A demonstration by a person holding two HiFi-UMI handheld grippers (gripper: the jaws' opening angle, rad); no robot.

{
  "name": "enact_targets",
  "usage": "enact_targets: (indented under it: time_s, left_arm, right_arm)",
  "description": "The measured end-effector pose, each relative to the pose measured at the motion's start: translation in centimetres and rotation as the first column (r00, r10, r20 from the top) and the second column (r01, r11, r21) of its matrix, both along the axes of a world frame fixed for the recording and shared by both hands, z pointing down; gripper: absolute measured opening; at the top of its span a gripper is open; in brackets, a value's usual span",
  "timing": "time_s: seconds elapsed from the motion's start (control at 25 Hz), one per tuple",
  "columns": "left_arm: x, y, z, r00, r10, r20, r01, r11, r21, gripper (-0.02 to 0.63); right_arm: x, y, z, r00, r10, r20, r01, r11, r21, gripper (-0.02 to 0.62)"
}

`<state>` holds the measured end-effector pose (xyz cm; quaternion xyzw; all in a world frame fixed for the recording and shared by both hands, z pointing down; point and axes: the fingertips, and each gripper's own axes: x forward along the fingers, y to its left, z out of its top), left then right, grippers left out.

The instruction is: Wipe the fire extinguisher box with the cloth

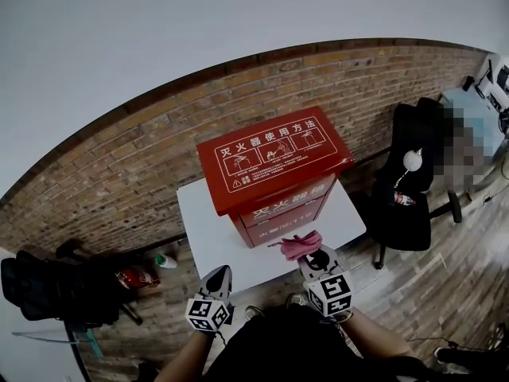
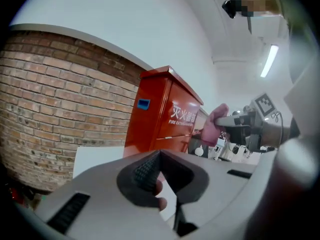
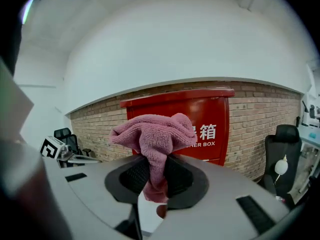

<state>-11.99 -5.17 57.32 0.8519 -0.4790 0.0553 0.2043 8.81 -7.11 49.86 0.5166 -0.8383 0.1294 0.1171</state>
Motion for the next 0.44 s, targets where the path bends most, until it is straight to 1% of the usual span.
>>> enact_targets:
  time_s: [0.12, 0.44]
  left_arm:
    - [0.9, -1.0, -2.0, 1.000, 0.021, -0.020, -0.021, 0.999, 0.041, 0.017]
    - [3.4, -2.0, -5.4, 0.995, 0.080, -0.057, -0.075, 0.993, 0.096, 0.017]
  right_arm:
    - [0.8, 0.1, -0.6, 0.999, 0.031, 0.012, -0.031, 0.999, 0.008, 0.094]
    - [1.6, -0.3, 0.0, 0.998, 0.069, 0.008, -0.069, 0.998, 0.000, 0.092]
